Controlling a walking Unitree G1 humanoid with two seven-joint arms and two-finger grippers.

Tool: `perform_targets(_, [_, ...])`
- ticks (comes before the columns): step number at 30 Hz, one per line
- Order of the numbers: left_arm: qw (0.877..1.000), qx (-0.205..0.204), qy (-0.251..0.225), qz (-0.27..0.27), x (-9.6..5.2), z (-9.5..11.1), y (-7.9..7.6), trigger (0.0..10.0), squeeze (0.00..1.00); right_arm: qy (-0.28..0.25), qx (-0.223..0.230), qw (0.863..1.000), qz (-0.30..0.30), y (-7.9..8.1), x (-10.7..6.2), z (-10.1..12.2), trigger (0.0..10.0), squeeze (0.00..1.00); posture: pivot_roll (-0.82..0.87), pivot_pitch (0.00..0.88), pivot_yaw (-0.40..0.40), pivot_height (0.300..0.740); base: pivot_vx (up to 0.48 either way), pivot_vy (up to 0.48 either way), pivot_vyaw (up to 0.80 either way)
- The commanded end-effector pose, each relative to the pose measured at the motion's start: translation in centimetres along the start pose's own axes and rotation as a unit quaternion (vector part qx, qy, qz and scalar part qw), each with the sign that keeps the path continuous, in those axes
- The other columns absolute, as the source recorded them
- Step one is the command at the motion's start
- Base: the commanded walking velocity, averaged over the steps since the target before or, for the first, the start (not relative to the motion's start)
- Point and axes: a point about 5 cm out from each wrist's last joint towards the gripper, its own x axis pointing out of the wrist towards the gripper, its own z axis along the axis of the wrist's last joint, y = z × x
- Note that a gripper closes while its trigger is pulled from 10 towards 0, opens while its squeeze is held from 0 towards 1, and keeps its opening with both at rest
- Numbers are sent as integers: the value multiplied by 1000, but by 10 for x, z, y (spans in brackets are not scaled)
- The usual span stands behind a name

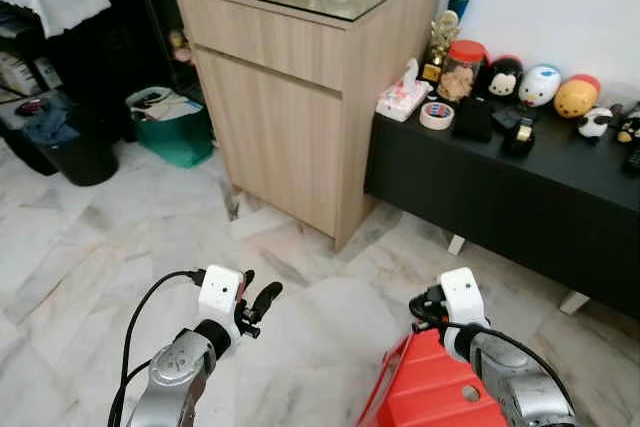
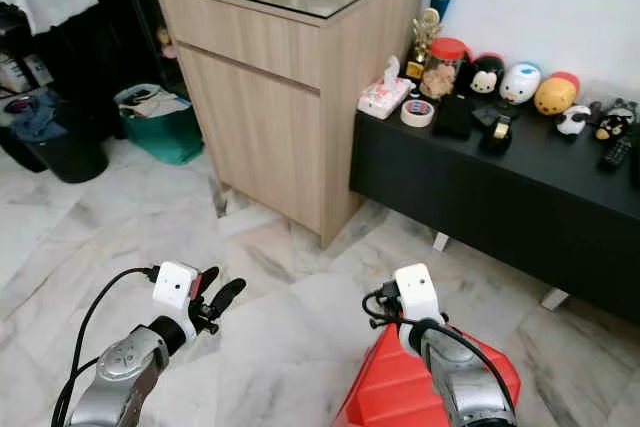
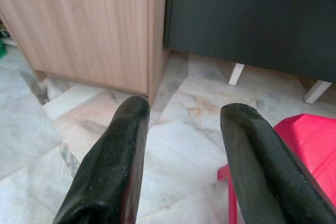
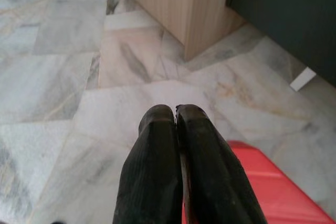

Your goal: Hang keys on a hook

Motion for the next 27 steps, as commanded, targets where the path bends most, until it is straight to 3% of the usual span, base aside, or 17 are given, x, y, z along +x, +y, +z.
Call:
perform_targets(1, [1000, -11, 4, 7, -1, -3, 0, 10000, 0, -17, 9, 1000, -12, -3, 0, 5, 10000, 0, 22, 0, -4, 709, 0, 0, 0])
perform_targets(7, [1000, -8, -1, 3, 1, -1, -2, 10000, 0, -20, 11, 1000, -18, -3, 1, 9, 10000, 0, 20, 0, -4, 709, 0, 0, 0])
perform_targets(27, [1000, -4, -8, -14, 6, 3, -11, 10000, 0, -28, 11, 999, -16, -3, 2, 16, 10000, 0, 13, 0, -12, 709, -297, 0, 0])
